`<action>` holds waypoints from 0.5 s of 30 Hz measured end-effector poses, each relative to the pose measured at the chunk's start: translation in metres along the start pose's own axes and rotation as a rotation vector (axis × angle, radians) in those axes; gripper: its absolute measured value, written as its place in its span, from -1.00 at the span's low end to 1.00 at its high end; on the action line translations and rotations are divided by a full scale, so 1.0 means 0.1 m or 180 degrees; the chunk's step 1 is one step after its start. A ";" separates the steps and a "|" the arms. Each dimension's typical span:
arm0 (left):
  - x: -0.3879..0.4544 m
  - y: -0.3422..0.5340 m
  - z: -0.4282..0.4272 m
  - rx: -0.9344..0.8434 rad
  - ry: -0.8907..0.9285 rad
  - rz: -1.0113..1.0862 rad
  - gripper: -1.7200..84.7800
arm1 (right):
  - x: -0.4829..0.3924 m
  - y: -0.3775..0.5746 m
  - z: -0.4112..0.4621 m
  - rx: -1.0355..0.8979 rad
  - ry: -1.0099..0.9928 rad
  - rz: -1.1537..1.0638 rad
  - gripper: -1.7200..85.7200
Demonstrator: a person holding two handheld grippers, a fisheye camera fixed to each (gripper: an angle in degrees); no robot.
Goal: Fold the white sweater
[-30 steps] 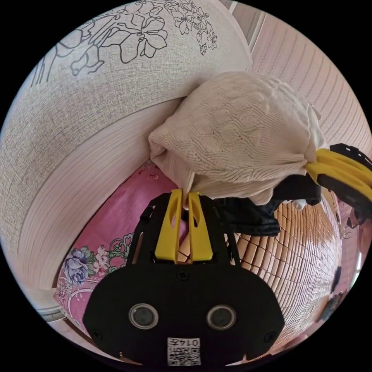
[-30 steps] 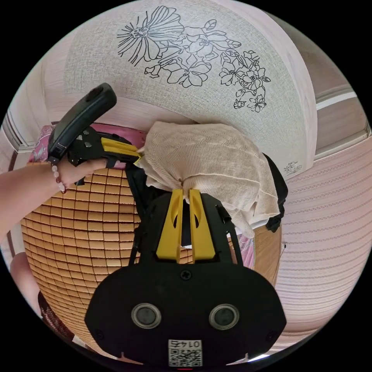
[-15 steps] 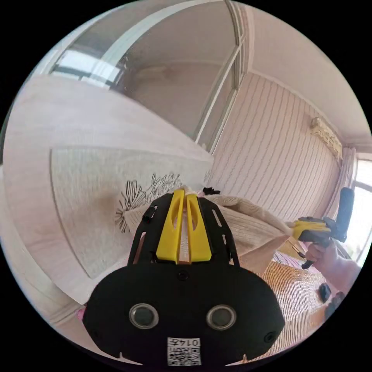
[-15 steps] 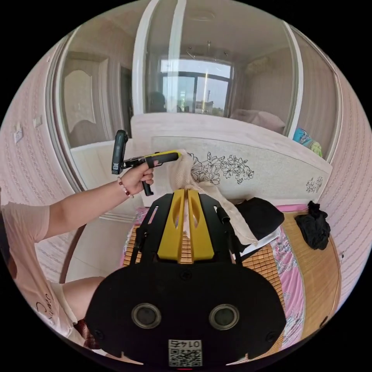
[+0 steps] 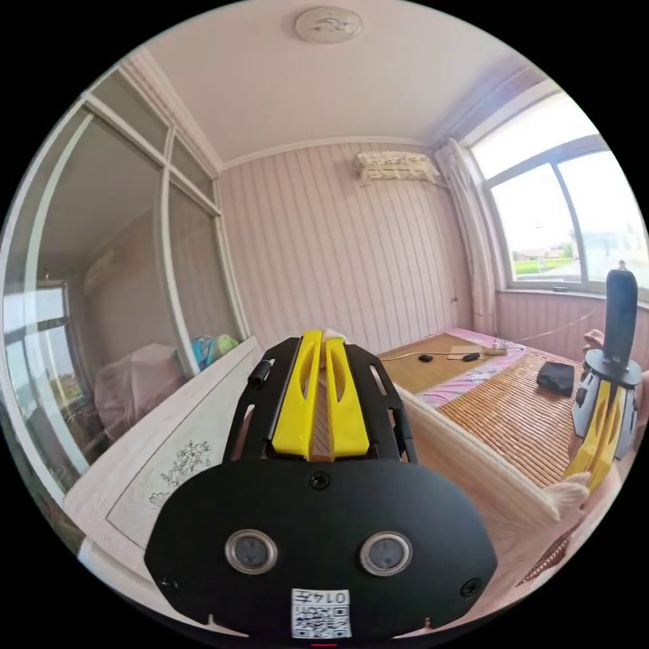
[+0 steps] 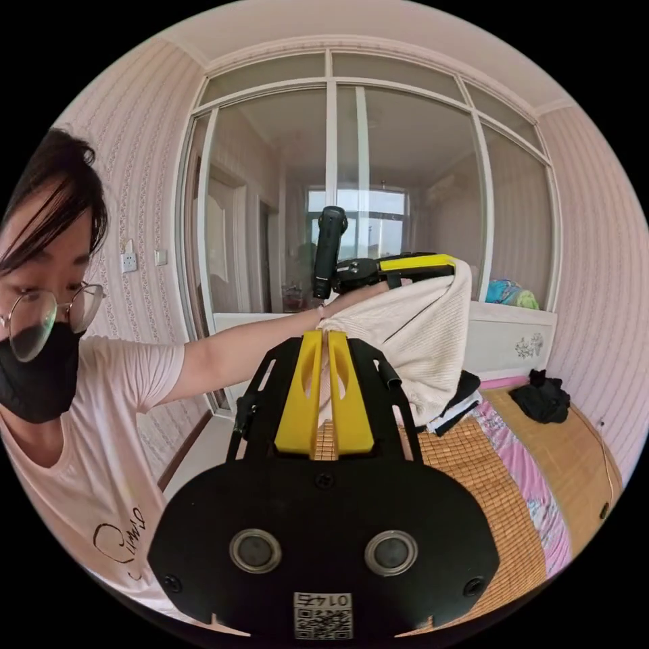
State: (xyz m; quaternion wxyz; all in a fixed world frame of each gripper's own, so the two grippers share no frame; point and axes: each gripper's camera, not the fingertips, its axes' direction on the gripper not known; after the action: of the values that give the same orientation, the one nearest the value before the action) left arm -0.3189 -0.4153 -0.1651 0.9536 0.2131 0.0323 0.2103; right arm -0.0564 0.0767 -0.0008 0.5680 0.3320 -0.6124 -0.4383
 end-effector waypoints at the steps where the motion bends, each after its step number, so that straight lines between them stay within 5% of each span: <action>1: 0.22 -0.04 0.12 0.0016 0.0149 0.0047 -0.98 | 0.02 0.23 -0.39 0.0055 0.0200 0.0144 -0.97; 6: 2.10 0.03 1.41 -0.0403 0.1633 0.0014 -0.94 | 0.34 1.48 -1.71 -0.0100 0.0968 0.1367 -0.97; 10: 3.04 0.77 2.08 -0.1099 0.2078 -0.0155 -0.83 | 0.64 3.21 -2.46 -0.1000 0.1983 0.2987 -0.96; 15: 3.66 2.16 2.05 -0.1793 0.2436 -0.0368 -0.81 | 0.52 4.17 -2.93 -0.1435 0.2150 0.3603 -0.95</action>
State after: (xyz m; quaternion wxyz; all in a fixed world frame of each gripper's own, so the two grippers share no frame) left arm -0.0390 -0.1665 0.1218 0.9040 -0.1485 0.3346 0.2208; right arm 0.2639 0.1479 0.3922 0.9236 -0.0462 -0.3751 -0.0639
